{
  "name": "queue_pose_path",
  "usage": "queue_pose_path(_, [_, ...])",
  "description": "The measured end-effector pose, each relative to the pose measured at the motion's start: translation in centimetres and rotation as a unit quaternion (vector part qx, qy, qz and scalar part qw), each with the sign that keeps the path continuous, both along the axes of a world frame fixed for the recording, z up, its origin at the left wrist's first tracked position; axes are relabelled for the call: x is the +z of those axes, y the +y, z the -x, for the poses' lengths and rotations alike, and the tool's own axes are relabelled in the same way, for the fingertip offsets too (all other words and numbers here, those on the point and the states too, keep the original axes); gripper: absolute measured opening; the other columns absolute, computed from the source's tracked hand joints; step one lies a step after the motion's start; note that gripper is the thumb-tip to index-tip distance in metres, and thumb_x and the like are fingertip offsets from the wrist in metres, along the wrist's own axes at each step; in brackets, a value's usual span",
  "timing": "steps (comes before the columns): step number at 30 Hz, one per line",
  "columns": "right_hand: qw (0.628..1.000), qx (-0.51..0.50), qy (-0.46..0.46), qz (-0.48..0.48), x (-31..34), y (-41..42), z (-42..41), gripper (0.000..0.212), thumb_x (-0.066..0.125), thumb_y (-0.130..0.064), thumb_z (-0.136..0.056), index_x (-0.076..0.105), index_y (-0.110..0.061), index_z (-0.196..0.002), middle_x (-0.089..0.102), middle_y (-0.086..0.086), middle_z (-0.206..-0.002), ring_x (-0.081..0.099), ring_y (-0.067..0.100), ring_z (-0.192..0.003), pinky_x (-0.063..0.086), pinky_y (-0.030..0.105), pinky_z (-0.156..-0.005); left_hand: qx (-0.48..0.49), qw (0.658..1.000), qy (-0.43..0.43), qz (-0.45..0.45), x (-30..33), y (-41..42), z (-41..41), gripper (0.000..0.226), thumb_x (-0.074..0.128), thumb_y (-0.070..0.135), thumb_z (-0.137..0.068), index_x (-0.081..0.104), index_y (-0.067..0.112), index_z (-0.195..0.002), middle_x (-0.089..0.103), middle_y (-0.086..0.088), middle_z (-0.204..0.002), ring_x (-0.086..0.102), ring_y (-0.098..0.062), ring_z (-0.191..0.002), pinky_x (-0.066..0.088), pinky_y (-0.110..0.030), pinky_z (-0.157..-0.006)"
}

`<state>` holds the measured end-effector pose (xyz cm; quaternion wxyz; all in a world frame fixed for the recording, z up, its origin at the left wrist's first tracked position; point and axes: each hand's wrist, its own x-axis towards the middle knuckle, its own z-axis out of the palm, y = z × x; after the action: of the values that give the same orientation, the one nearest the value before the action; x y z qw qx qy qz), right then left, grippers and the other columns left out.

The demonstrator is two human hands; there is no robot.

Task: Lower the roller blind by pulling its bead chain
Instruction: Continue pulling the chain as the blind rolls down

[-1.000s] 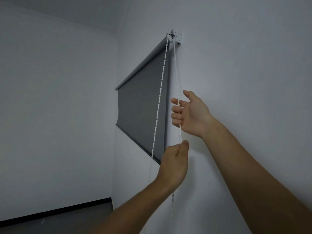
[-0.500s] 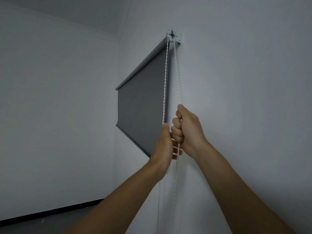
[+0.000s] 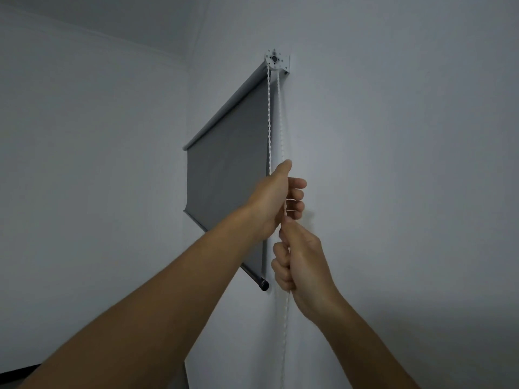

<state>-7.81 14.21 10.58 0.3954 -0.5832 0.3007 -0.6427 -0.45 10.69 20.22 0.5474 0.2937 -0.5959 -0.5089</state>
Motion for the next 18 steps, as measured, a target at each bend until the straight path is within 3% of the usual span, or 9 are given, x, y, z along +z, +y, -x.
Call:
queue_pose_path(4, [0.997, 0.049, 0.052, -0.033, -1.1, 0.0, 0.5, 0.045, 0.038, -0.042, -0.104, 0.037, -0.022, -0.063, 0.027, -0.002, -0.050, 0.019, 0.013, -0.041, 0.019, 0.022, -0.040, 0.027, 0.999, 0.034, 0.015, 0.3, 0.2, 0.1, 0.042, 0.040, 0.033, -0.101, 0.033, 0.021, -0.062, 0.028, 0.007, -0.045, 0.022, -0.011, -0.036, 0.023, -0.019, -0.034])
queue_pose_path(6, [0.993, 0.053, 0.091, -0.059, -0.8, -0.2, 1.0, 0.051, 0.033, -0.050, -0.103, 0.049, -0.019, -0.066, 0.040, 0.002, -0.048, 0.033, 0.016, -0.040, 0.028, 0.025, -0.042, 0.067, 0.996, 0.039, 0.044, -0.1, 0.3, 0.2, 0.042, 0.039, 0.031, -0.101, 0.029, 0.024, -0.060, 0.026, 0.005, -0.049, 0.019, -0.011, -0.038, 0.019, -0.020, -0.035])
queue_pose_path(8, [0.993, 0.017, 0.088, -0.072, 0.0, -0.7, 1.4, 0.057, 0.027, -0.055, -0.102, 0.060, -0.011, -0.086, 0.060, 0.009, -0.057, 0.056, 0.022, -0.049, 0.045, 0.030, -0.049, 0.091, 0.993, 0.039, 0.063, -0.6, 0.6, 0.3, 0.042, 0.039, 0.031, -0.099, 0.029, 0.025, -0.059, 0.025, 0.004, -0.051, 0.018, -0.012, -0.038, 0.019, -0.021, -0.036])
queue_pose_path(10, [0.996, 0.008, 0.039, -0.083, 1.3, -1.5, 1.7, 0.058, 0.028, -0.053, -0.103, 0.063, -0.007, -0.104, 0.068, 0.014, -0.074, 0.065, 0.029, -0.066, 0.052, 0.036, -0.058, 0.126, 0.988, 0.017, 0.083, -1.4, 1.0, 0.4, 0.041, 0.040, 0.032, -0.097, 0.033, 0.023, -0.058, 0.028, 0.002, -0.051, 0.023, -0.012, -0.040, 0.028, -0.024, -0.041])
queue_pose_path(12, [0.996, 0.030, 0.006, -0.082, 3.0, -2.2, 1.7, 0.057, 0.029, -0.050, -0.104, 0.063, -0.005, -0.113, 0.067, 0.019, -0.090, 0.065, 0.032, -0.080, 0.053, 0.038, -0.065, 0.161, 0.981, -0.015, 0.105, -2.6, 1.1, 0.5, 0.043, 0.040, 0.035, -0.097, 0.043, 0.015, -0.059, 0.044, -0.001, -0.053, 0.042, -0.015, -0.045, 0.040, -0.032, -0.052])
queue_pose_path(14, [0.995, 0.052, -0.018, -0.082, 4.7, -2.7, 1.7, 0.056, 0.032, -0.048, -0.102, 0.063, -0.003, -0.114, 0.063, 0.021, -0.100, 0.061, 0.032, -0.090, 0.050, 0.038, -0.070, 0.169, 0.978, -0.038, 0.116, -3.9, 1.1, 0.4, 0.050, 0.037, 0.040, -0.099, 0.063, 0.007, -0.072, 0.066, -0.007, -0.064, 0.061, -0.015, -0.055, 0.049, -0.029, -0.054])
queue_pose_path(15, [0.994, 0.062, -0.028, -0.086, 5.5, -2.9, 1.7, 0.053, 0.034, -0.048, -0.101, 0.063, -0.004, -0.112, 0.063, 0.021, -0.101, 0.060, 0.032, -0.090, 0.047, 0.040, -0.073, 0.172, 0.975, -0.051, 0.127, -4.6, 1.1, 0.5, 0.051, 0.034, 0.040, -0.100, 0.069, 0.007, -0.082, 0.069, -0.007, -0.068, 0.061, -0.011, -0.053, 0.047, -0.025, -0.050])
queue_pose_path(18, [0.988, 0.111, -0.059, -0.094, 8.0, -3.1, 1.6, 0.043, 0.042, -0.044, -0.099, 0.061, -0.006, -0.105, 0.070, 0.020, -0.086, 0.066, 0.034, -0.075, 0.051, 0.039, -0.074, 0.192, 0.960, -0.088, 0.182, -6.6, 1.3, 0.7, 0.049, 0.030, 0.035, -0.104, 0.068, 0.010, -0.086, 0.048, 0.003, -0.053, 0.045, 0.002, -0.040, 0.034, -0.014, -0.040])
